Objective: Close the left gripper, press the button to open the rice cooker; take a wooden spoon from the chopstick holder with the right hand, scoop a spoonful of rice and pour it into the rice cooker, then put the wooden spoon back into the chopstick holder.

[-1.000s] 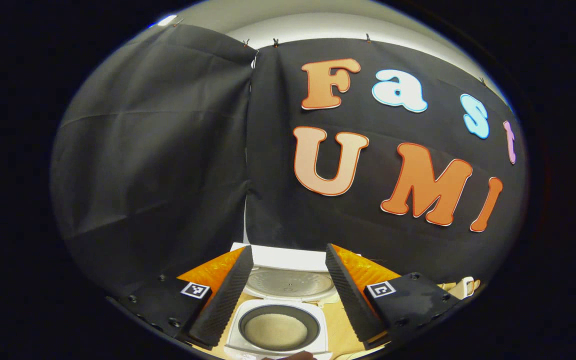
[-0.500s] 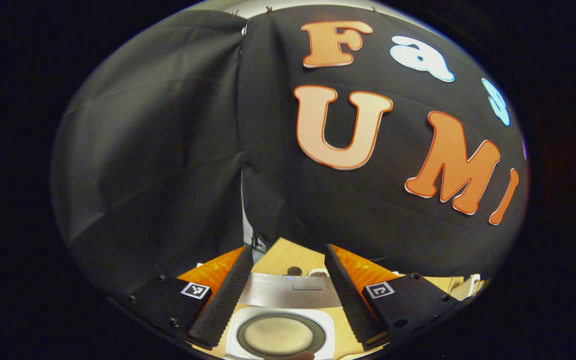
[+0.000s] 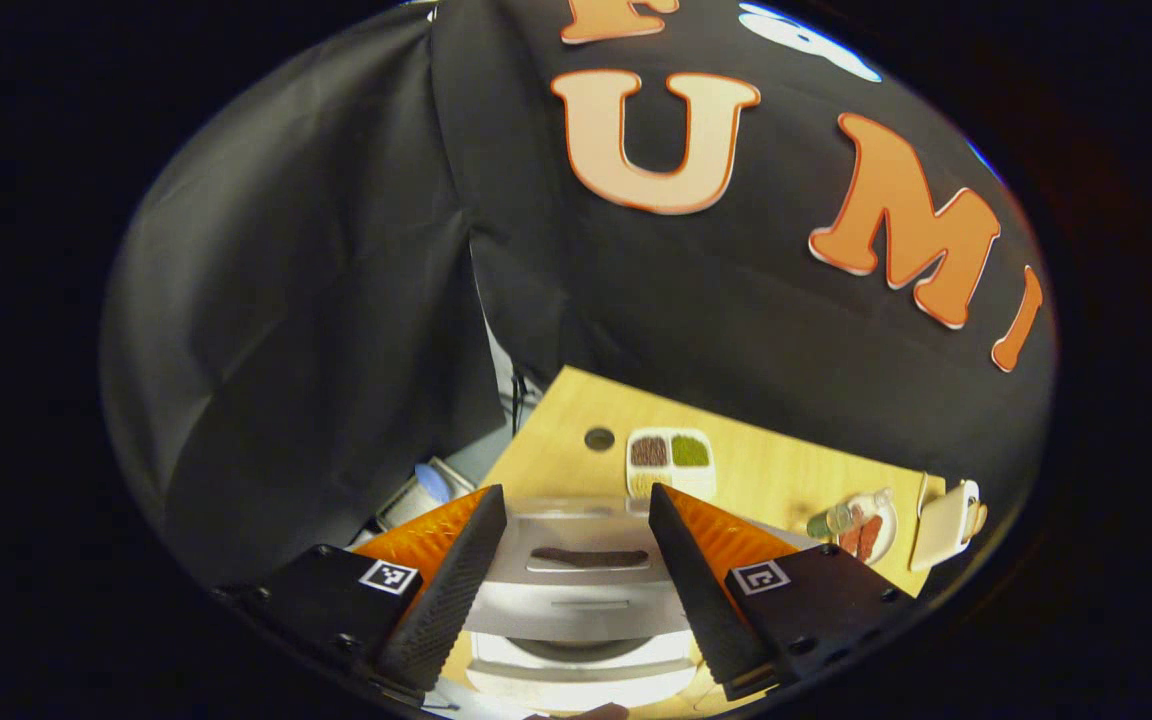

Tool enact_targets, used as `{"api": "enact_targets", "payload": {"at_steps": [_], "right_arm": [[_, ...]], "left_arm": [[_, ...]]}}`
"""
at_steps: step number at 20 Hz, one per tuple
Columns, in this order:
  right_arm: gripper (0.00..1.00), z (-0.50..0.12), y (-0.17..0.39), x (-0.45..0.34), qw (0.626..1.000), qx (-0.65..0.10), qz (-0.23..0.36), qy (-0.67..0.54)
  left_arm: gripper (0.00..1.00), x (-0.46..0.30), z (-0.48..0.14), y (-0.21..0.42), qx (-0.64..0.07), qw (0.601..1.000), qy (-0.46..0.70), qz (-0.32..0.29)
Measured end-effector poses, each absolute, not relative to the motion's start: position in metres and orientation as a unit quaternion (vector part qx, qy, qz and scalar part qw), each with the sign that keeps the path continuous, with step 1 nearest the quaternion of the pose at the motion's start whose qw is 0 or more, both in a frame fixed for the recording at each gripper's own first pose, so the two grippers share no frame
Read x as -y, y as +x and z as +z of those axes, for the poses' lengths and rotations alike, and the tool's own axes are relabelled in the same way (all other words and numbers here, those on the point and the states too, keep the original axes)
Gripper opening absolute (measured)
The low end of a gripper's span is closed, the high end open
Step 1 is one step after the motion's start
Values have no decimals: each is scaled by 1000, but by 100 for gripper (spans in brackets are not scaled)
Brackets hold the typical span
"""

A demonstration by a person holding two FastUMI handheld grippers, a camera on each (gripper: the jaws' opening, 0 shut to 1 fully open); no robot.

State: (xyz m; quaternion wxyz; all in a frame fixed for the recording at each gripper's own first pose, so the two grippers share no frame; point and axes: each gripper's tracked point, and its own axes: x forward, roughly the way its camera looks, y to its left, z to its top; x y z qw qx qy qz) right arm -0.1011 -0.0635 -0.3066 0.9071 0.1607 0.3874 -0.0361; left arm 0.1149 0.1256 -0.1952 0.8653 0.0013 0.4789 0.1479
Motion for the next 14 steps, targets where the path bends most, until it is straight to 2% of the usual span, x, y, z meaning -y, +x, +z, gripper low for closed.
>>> {"api": "enact_targets", "payload": {"at_steps": [3, 9, 14], "right_arm": [[76, -301, -87, 56, 909, -383, -16, 160], [76, -297, -75, 36, 911, -381, 20, 154], [76, -301, -77, 18, 910, -387, 42, 143]], "left_arm": [[99, -124, -230, 80, -506, 850, 12, 147], [99, -122, -312, 0, -604, 780, -19, 161], [100, -119, -324, -2, -591, 791, -13, 158]]}}
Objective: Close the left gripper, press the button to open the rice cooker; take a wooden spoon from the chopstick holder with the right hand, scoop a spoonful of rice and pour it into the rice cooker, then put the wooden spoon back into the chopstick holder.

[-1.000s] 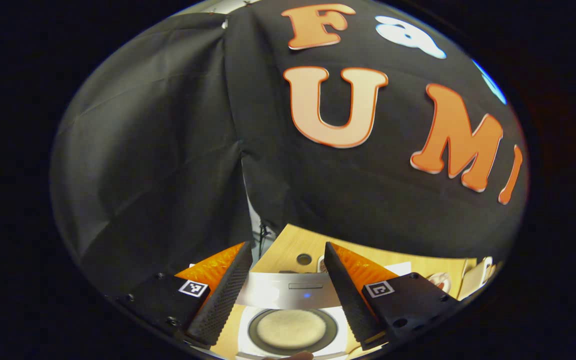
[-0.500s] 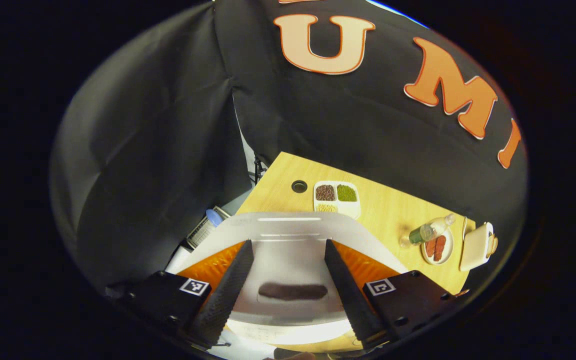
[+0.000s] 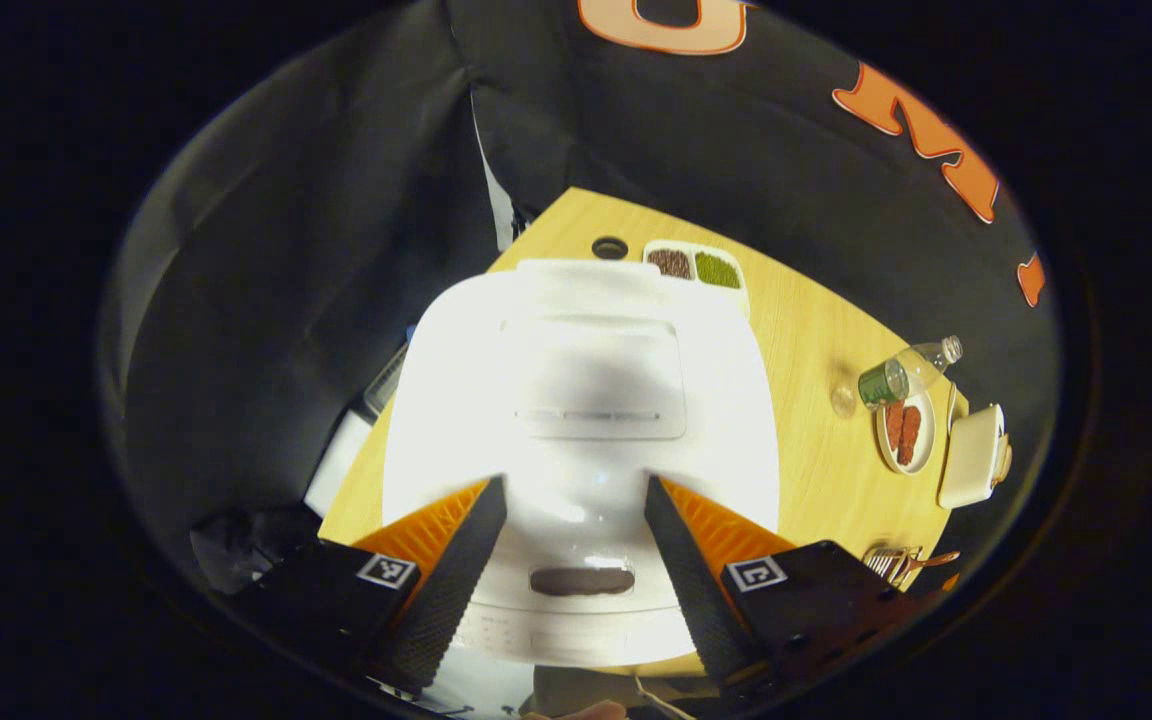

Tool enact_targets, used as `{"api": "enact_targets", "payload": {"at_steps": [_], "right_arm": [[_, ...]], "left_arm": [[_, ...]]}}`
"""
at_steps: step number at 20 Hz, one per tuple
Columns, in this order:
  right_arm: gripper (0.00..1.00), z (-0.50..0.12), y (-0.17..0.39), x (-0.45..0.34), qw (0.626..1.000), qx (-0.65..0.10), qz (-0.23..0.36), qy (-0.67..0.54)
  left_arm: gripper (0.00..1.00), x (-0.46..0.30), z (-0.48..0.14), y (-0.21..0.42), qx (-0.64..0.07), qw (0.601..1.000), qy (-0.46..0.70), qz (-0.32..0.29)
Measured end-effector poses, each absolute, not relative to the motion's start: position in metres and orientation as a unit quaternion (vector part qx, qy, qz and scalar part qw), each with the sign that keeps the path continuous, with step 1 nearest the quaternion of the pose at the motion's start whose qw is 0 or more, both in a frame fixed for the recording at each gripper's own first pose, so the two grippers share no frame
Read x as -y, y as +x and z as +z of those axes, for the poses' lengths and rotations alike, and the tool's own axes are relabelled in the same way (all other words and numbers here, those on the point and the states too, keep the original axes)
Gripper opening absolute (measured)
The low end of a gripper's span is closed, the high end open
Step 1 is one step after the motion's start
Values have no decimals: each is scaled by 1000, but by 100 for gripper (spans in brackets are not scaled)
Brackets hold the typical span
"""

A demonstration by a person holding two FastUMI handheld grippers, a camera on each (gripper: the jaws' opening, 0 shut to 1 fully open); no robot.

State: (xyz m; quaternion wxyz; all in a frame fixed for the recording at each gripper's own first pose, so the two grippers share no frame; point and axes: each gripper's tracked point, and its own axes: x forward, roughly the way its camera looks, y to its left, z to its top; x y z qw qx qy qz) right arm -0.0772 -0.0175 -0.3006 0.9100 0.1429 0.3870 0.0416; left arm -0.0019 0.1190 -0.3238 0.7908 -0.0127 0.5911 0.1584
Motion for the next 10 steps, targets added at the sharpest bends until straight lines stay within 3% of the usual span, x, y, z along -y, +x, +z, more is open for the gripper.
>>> {"api": "enact_targets", "payload": {"at_steps": [4, 5, 10], "right_arm": [[76, -284, -64, 2, 921, -362, 58, 135], [76, -276, -57, -1, 926, -350, 61, 129], [76, -215, -22, -17, 957, -262, 72, 100]], "left_arm": [[96, -118, -323, 1, -557, 817, -16, 150], [100, -111, -317, 4, -540, 828, -35, 144], [100, -93, -232, 39, -367, 923, 29, 110]]}}
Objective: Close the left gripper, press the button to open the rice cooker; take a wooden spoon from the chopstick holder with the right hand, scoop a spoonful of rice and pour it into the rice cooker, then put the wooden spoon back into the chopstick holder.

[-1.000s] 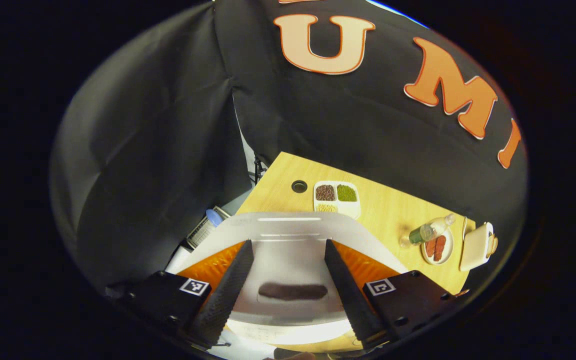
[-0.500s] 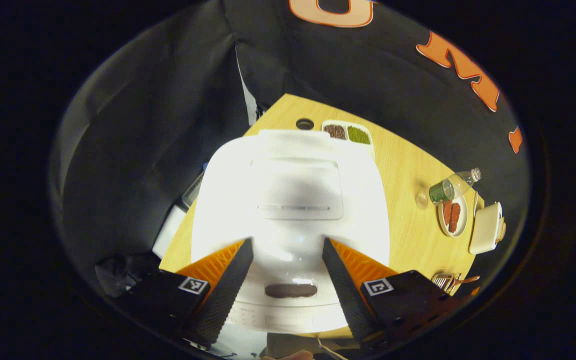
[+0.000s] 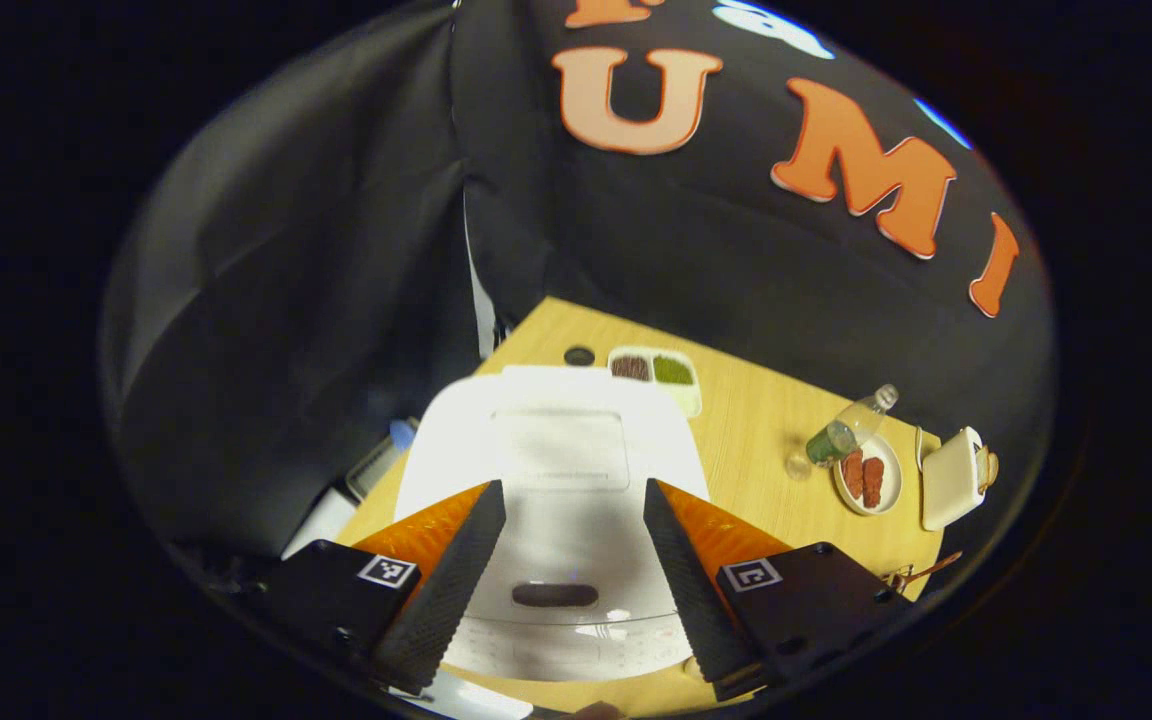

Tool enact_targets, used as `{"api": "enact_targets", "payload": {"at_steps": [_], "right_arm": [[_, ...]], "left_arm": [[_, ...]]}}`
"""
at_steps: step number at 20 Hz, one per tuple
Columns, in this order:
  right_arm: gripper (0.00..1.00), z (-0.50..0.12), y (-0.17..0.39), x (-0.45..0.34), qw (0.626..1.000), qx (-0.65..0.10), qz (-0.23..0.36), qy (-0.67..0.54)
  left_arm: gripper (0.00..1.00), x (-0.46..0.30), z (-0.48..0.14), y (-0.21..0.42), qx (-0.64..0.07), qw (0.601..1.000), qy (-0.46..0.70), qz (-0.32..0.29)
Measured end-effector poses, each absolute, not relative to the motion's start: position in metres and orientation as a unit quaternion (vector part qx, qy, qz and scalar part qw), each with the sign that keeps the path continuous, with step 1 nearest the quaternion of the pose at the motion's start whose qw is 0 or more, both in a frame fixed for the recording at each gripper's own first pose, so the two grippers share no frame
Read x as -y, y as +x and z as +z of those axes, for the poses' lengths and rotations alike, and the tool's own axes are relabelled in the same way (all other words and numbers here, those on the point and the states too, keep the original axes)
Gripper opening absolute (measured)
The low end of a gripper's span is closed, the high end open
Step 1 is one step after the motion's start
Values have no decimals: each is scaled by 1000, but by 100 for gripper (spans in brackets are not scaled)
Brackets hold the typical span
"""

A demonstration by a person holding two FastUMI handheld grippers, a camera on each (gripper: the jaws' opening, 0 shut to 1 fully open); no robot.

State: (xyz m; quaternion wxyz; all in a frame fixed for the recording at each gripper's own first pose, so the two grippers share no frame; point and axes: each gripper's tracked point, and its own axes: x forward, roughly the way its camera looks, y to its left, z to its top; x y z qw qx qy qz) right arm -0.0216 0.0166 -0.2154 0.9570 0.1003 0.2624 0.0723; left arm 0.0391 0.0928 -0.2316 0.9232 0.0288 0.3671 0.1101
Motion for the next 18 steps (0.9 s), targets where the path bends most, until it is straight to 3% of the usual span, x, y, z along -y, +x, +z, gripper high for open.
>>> {"api": "enact_targets", "payload": {"at_steps": [2, 7, 9, 10, 12, 13, 14, 15, 18], "right_arm": [[76, -189, -10, -26, 968, -220, 79, 92], [76, -132, 1, -47, 985, -117, 100, 76], [76, -118, 0, -53, 988, -84, 110, 67], [76, -113, -1, -58, 989, -70, 116, 61], [76, -106, -5, -66, 989, -54, 124, 54], [84, -105, -6, -72, 989, -50, 130, 52], [68, -105, -7, -78, 988, -50, 136, 49], [78, -105, -10, -79, 988, -52, 140, 44], [83, -101, -15, -80, 988, -49, 142, 35]], "left_arm": [[95, -71, -189, 47, -290, 951, 54, 91], [99, -33, -113, 31, -168, 982, 72, 56], [90, -22, -94, 14, -121, 988, 80, 49], [95, -16, -86, 10, -100, 990, 86, 48], [95, -8, -77, 2, -73, 990, 111, 52], [96, -1, -80, -2, -67, 989, 120, 45], [98, 11, -81, -9, -64, 990, 123, 32], [99, 20, -81, -14, -58, 990, 127, 20], [99, 46, -77, -25, -33, 992, 121, -10]]}}
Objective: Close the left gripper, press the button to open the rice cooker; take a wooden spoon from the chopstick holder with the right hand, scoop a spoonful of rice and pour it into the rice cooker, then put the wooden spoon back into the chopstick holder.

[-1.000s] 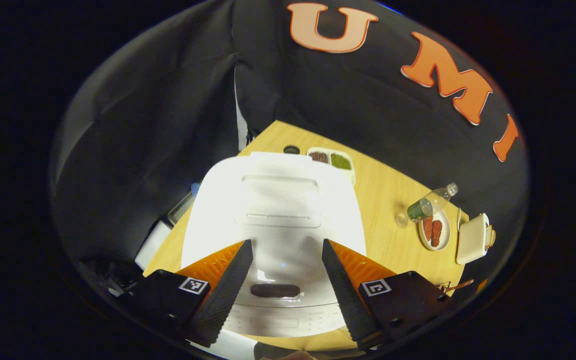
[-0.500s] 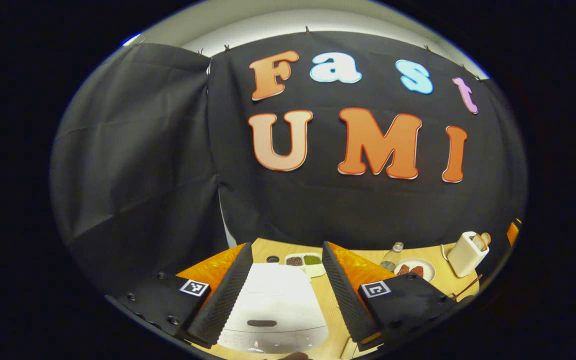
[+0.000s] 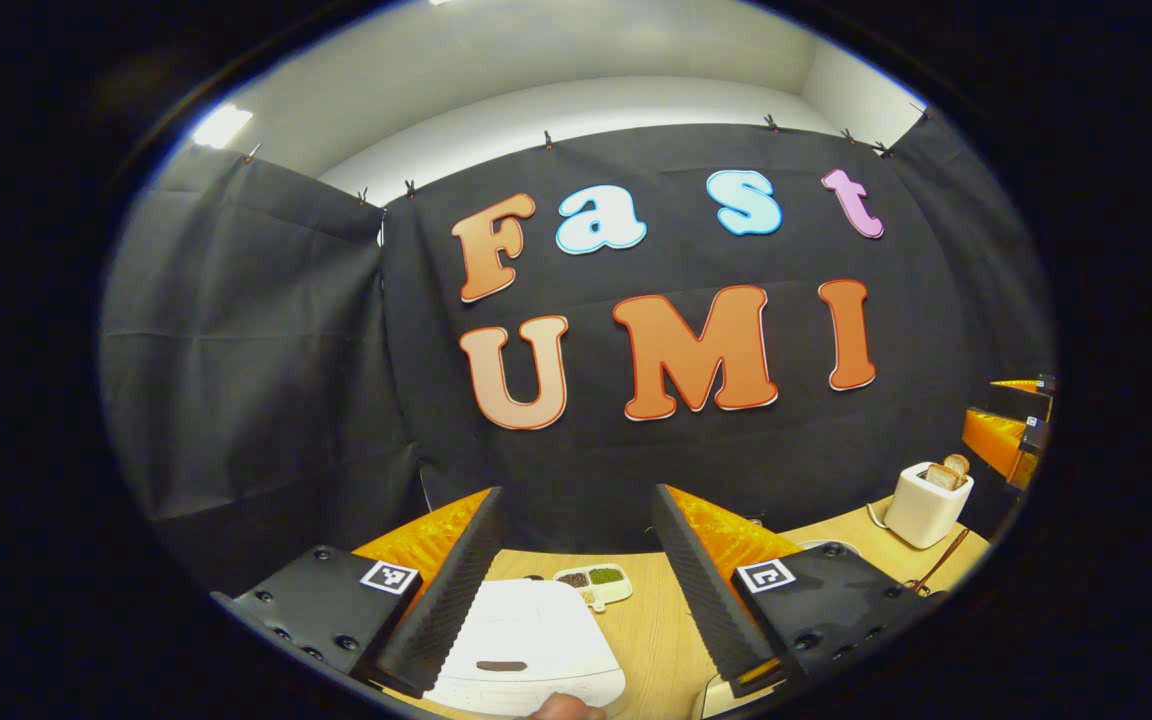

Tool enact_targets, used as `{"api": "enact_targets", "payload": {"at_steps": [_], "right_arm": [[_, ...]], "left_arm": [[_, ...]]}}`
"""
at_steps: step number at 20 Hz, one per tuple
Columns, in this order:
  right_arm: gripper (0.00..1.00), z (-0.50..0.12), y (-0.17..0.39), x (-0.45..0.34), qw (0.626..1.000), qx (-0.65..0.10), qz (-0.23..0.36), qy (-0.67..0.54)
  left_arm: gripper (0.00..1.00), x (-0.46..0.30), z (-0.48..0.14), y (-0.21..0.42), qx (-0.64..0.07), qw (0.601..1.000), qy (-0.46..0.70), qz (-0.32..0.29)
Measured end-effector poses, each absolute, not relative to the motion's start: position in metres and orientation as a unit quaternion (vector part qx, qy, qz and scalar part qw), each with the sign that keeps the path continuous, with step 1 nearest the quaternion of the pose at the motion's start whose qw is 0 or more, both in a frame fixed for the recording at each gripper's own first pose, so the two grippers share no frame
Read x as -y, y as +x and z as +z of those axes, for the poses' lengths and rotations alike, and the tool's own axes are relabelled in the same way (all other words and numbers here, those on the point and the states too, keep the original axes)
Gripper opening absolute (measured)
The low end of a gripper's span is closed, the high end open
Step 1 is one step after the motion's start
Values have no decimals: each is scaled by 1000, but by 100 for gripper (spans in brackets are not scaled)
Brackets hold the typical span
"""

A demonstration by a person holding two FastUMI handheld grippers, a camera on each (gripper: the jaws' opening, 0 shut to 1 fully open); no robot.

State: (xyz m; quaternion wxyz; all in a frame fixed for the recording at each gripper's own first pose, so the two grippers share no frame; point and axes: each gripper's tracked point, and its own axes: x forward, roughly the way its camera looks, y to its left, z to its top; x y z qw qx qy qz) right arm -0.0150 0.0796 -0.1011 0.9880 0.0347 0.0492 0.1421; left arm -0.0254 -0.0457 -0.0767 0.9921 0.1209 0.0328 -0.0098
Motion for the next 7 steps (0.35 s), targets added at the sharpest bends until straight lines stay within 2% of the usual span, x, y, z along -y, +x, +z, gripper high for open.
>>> {"api": "enact_targets", "payload": {"at_steps": [2, 7], "right_arm": [[83, -103, -16, -82, 988, -48, 142, 33], [84, -108, -19, -82, 988, -53, 138, 36]], "left_arm": [[99, 70, -80, -31, -21, 993, 104, -50], [100, 78, -79, -39, -8, 992, 108, -61]]}}
